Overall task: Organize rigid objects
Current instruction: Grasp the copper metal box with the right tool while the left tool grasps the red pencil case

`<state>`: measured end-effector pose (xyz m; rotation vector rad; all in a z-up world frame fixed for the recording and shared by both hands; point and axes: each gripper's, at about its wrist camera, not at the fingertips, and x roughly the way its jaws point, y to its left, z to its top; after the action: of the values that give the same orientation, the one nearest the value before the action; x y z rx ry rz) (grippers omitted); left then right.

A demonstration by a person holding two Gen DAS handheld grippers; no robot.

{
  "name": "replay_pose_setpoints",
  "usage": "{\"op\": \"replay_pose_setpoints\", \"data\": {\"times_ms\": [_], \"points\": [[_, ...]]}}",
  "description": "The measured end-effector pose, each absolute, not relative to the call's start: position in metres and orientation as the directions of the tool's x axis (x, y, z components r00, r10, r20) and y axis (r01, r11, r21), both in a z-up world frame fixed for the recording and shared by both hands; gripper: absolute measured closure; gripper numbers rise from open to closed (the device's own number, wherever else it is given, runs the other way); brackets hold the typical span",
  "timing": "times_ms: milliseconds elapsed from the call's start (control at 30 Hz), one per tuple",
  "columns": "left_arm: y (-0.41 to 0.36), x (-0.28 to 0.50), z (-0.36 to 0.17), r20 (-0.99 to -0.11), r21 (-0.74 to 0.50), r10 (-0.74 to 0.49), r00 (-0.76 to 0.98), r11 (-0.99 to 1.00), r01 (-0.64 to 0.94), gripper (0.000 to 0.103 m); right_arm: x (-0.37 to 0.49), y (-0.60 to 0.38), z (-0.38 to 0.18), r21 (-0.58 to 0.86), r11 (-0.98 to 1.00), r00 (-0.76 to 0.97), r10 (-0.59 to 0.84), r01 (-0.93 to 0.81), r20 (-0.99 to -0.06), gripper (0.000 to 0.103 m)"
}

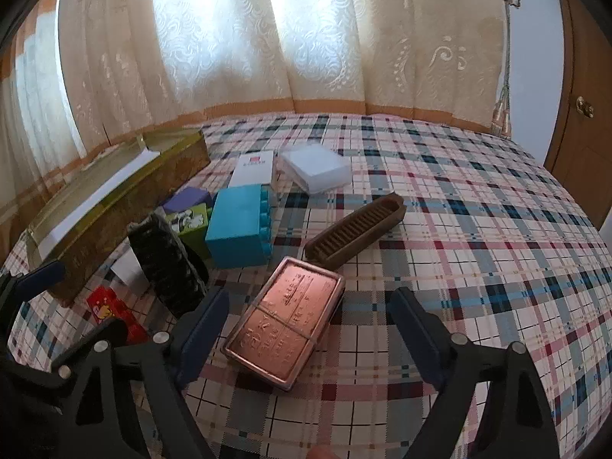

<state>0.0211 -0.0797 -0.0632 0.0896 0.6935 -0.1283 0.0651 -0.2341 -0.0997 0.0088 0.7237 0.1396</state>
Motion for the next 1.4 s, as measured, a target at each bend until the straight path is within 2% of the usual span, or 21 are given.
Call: {"op": "replay_pose_setpoints", "data": {"times_ms": [133, 333, 467, 600, 800, 833, 900, 967, 1000, 1200, 1400], "points": [[-0.081, 0.025, -0.064, -0.662, 0.029, -0.108, 0.742, 0.985, 0.169, 0.000, 0.069, -0.232, -0.104, 0.044, 0.991, 0.718, 0.124, -0.129, -0.685, 0.024], [-0.083, 0.025, -0.064, -0.664, 0.037, -0.118, 0.738, 0.981, 0.190, 0.000, 0.073, -0.228, -0.107, 0.047, 0.987, 0.693, 0.141, -0.153, -0.707, 0.027], [-0.077, 0.026, -0.064, -0.669, -0.004, -0.153, 0.728, 0.979, 0.203, 0.000, 0.076, -0.231, -0.109, 0.089, 0.983, 0.675, 0.177, -0.163, -0.716, 0.037], [-0.074, 0.028, -0.065, -0.682, -0.032, -0.179, 0.709, 0.976, 0.216, 0.000, 0.076, -0.234, -0.109, 0.109, 0.981, 0.674, 0.190, -0.161, -0.713, 0.039], [-0.089, 0.029, -0.073, -0.713, 0.037, -0.139, 0.687, 0.971, 0.235, 0.000, 0.076, -0.233, -0.109, 0.095, 0.984, 0.678, 0.175, -0.154, -0.714, 0.044], [-0.088, 0.030, -0.073, -0.714, 0.035, -0.140, 0.686, 0.972, 0.234, 0.000, 0.076, -0.232, -0.109, 0.084, 0.985, 0.679, 0.166, -0.152, -0.715, 0.049], [-0.087, 0.031, -0.073, -0.714, 0.023, -0.147, 0.684, 0.972, 0.233, 0.007, 0.076, -0.230, -0.109, 0.058, 0.987, 0.683, 0.145, -0.149, -0.716, 0.054], [-0.084, 0.032, -0.075, -0.721, 0.007, -0.157, 0.675, 0.972, 0.233, 0.032, 0.075, -0.228, -0.109, 0.046, 0.987, 0.684, 0.139, -0.152, -0.716, 0.054], [-0.084, 0.033, -0.077, -0.727, -0.001, -0.162, 0.667, 0.972, 0.235, 0.038, 0.075, -0.229, -0.108, 0.050, 0.987, 0.685, 0.143, -0.155, -0.715, 0.054], [-0.083, 0.027, -0.074, -0.702, -0.006, -0.180, 0.689, 0.969, 0.248, 0.039, 0.068, -0.231, -0.102, 0.058, 0.987, 0.722, 0.149, -0.150, -0.676, 0.055], [-0.080, 0.027, -0.066, -0.672, 0.010, -0.175, 0.719, 0.969, 0.245, 0.039, 0.064, -0.242, -0.098, 0.128, 0.981, 0.746, 0.196, -0.148, -0.636, 0.055]]}}
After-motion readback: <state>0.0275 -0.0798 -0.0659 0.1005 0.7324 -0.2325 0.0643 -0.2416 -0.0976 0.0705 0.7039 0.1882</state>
